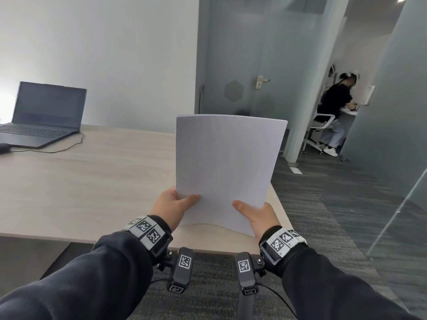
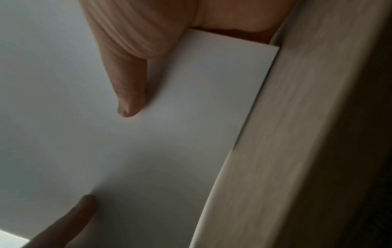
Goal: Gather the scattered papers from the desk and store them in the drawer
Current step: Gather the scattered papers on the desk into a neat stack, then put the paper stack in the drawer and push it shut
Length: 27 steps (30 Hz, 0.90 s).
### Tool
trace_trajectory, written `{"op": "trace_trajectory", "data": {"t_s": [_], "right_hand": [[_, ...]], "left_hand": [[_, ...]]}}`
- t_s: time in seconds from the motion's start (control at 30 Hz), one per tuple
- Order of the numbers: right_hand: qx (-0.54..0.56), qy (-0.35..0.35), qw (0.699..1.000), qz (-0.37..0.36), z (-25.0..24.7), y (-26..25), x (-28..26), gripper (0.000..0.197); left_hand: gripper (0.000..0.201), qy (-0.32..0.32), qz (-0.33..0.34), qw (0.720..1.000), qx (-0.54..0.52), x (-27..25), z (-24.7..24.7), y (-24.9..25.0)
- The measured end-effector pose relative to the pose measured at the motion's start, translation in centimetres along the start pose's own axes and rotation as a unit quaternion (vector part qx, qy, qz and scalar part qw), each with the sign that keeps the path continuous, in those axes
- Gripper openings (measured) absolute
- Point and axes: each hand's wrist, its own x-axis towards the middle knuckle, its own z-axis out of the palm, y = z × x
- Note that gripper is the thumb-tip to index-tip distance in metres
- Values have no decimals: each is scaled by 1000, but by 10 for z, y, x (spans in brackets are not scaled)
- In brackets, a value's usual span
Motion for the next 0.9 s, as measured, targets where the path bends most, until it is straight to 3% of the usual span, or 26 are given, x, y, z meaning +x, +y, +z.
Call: {"op": "trace_trajectory", "data": {"t_s": [0.27,0.47,0.6,0.77,0.9], "right_hand": [[-44,-49,997,-34,39,-15,-19,14],[-37,-125,991,-43,114,-23,-49,8],[-15,-194,981,-16,173,-26,-77,12],[15,-275,961,16,253,-24,-124,22],[24,-338,940,43,311,-24,-167,31]], "left_hand": [[24,58,15,998,-10,-34,-51,15],[16,151,18,988,11,-87,-124,23],[34,180,1,984,-5,-140,-188,29],[24,220,-48,974,-38,-223,-260,28],[45,263,-123,956,-42,-289,-298,24]]}}
